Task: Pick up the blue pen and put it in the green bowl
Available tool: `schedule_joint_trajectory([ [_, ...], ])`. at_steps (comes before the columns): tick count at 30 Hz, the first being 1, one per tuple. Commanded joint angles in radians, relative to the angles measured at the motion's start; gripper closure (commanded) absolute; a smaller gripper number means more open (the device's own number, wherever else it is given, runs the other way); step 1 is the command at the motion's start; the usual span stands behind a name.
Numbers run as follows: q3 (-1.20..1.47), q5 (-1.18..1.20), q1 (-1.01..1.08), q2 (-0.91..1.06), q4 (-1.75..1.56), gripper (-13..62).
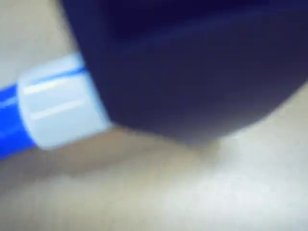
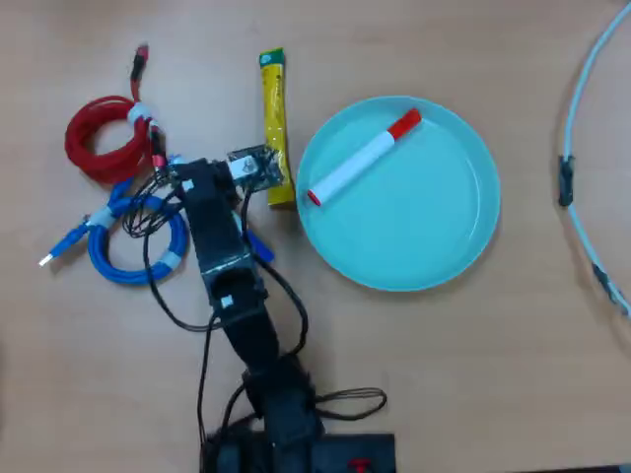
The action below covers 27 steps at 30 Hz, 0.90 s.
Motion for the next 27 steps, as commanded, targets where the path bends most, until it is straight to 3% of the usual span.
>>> schedule_joint_trajectory([
  [1,-0.091,-0.063,-0.025,0.130,0.109,56.9],
  [10,-0.158,-0.411,-0.063,0.250,0.158,56.9],
  [27,-0.143,-0.534,0.028,0.439,0.278,56.9],
])
